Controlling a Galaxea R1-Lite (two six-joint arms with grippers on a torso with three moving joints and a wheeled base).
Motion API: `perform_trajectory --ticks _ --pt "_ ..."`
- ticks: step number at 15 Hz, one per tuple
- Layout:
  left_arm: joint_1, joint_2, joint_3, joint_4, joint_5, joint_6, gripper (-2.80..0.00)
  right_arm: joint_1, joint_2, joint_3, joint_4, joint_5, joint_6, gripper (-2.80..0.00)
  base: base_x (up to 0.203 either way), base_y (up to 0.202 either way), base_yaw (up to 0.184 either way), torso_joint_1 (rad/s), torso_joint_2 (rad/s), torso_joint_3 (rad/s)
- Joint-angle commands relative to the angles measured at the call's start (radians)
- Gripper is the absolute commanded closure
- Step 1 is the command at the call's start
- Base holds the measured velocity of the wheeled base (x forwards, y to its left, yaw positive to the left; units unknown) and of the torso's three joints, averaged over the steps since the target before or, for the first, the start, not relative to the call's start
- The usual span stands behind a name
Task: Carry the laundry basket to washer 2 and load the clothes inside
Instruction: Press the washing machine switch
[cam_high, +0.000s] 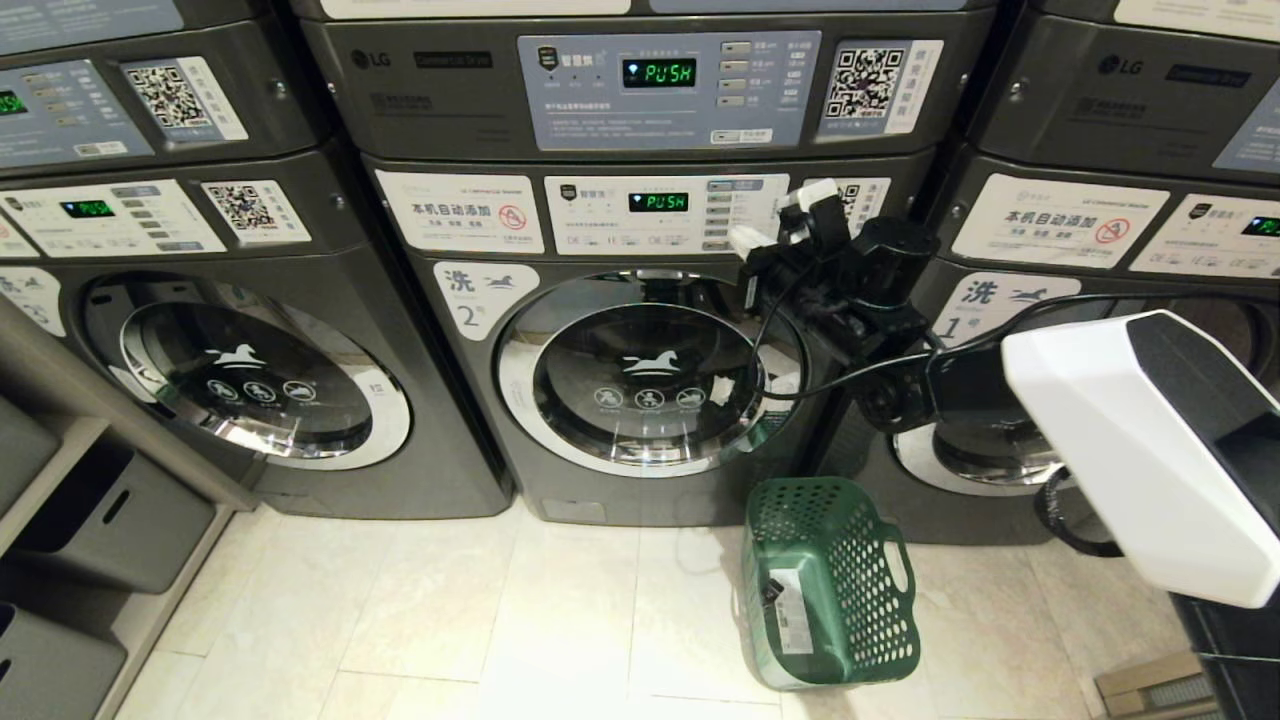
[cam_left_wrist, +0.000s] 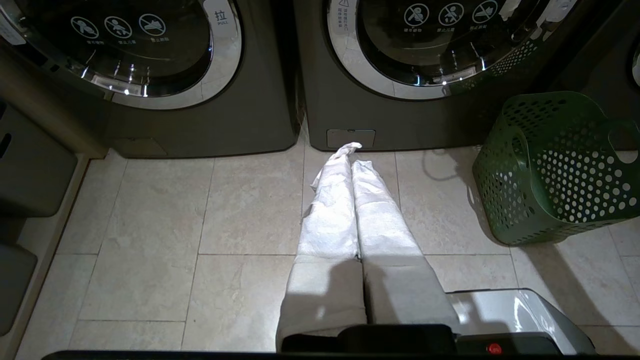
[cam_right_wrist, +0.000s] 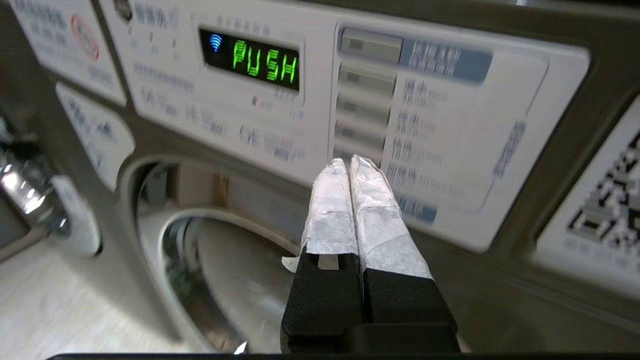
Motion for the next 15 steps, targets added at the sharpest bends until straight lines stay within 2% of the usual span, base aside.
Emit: perform_trajectory --ticks 1,6,8,10,15 --pt "0.000 -0.002 0.000 0.001 0.000 0.000 0.00 0.003 -0.212 0.211 0.059 0.000 0.002 0.00 0.000 0.000 0.000 0.000 0.00 0.000" --pt "0.000 -0.002 0.001 0.001 0.000 0.000 0.00 0.005 -0.673 0.721 0.401 -0.039 0.008 0.00 0.000 0.000 0.000 0.000 0.00 0.000" --pt "0.000 -0.002 0.000 0.001 0.000 0.000 0.00 -0.001 -0.805 0.873 0.477 -0.070 0.045 0.00 0.000 0.000 0.000 0.000 0.00 0.000" --pt "0.000 -0.002 0.000 0.001 0.000 0.000 0.00 -0.003 -0.875 0.947 0.528 -0.123 0.094 0.00 0.000 0.000 0.000 0.000 0.00 0.000" --pt "0.000 -0.002 0.000 0.000 0.000 0.000 0.00 0.004 -0.872 0.935 0.527 -0.123 0.097 0.00 0.000 0.000 0.000 0.000 0.00 0.000"
